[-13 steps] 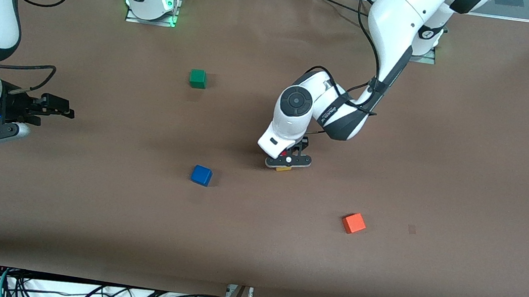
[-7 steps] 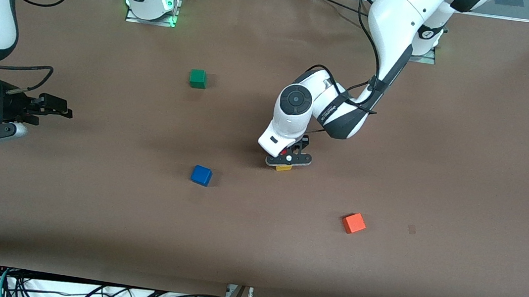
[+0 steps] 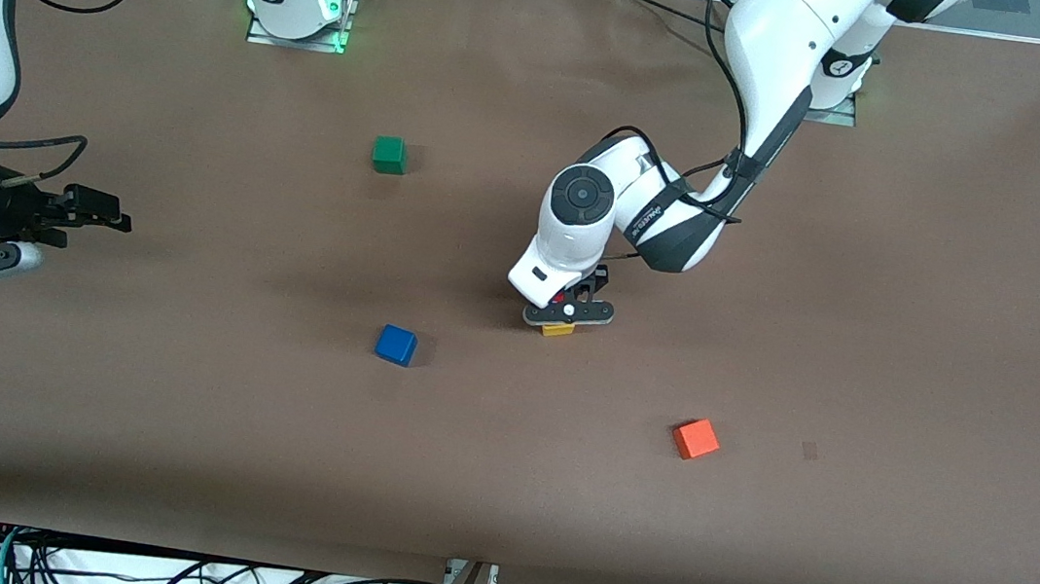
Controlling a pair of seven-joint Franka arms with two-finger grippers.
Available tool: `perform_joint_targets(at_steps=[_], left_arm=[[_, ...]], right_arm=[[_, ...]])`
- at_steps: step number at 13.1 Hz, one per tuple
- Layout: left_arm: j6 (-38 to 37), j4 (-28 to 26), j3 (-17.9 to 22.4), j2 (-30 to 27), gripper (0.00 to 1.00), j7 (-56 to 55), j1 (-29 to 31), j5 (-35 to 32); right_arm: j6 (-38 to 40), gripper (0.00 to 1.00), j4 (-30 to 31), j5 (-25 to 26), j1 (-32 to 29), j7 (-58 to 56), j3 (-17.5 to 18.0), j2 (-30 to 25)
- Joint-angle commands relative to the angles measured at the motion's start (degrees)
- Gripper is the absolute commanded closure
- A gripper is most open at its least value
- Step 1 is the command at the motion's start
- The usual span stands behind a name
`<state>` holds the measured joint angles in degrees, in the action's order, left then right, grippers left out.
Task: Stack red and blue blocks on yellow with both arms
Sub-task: 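Open the left gripper and withdraw it from the stack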
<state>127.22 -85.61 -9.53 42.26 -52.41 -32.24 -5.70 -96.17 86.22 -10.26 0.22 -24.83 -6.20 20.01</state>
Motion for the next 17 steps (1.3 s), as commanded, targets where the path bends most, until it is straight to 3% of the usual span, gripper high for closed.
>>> perform_joint_targets(at_steps=[1, 11, 12, 14, 17], left_arm=[[-0.13, -2.45, 0.13, -0.78, 0.95, -1.02, -0.19, -1.25], [-0.04, -2.01, 0.13, -0.69, 0.94, -0.94, -0.01, -1.25], [-0.04, -1.93, 0.13, -0.6, 0.87, -1.02, -0.01, -1.25], [-0.04, -1.75, 0.22, -0.6, 0.0, -1.03, 0.16, -1.16], [-0.65, -0.35, 0.3, -1.04, 0.0, -1.11, 0.6, -0.55]], right_arm=[[0.63, 0.0, -0.35, -1.25, -0.66, -1.1, 0.31, 0.03], [1.16, 0.0, -0.35, -2.13, -3.21, -6.62, 0.31, 1.69], [1.16, 0.0, -0.35, -2.3, -4.17, -8.03, 0.31, 2.31], [1.16, 0.0, -0.43, -5.98, -7.59, -12.5, 0.31, 4.41], [1.16, 0.0, -0.87, -9.95, -11.39, -21.81, 0.84, 6.97]])
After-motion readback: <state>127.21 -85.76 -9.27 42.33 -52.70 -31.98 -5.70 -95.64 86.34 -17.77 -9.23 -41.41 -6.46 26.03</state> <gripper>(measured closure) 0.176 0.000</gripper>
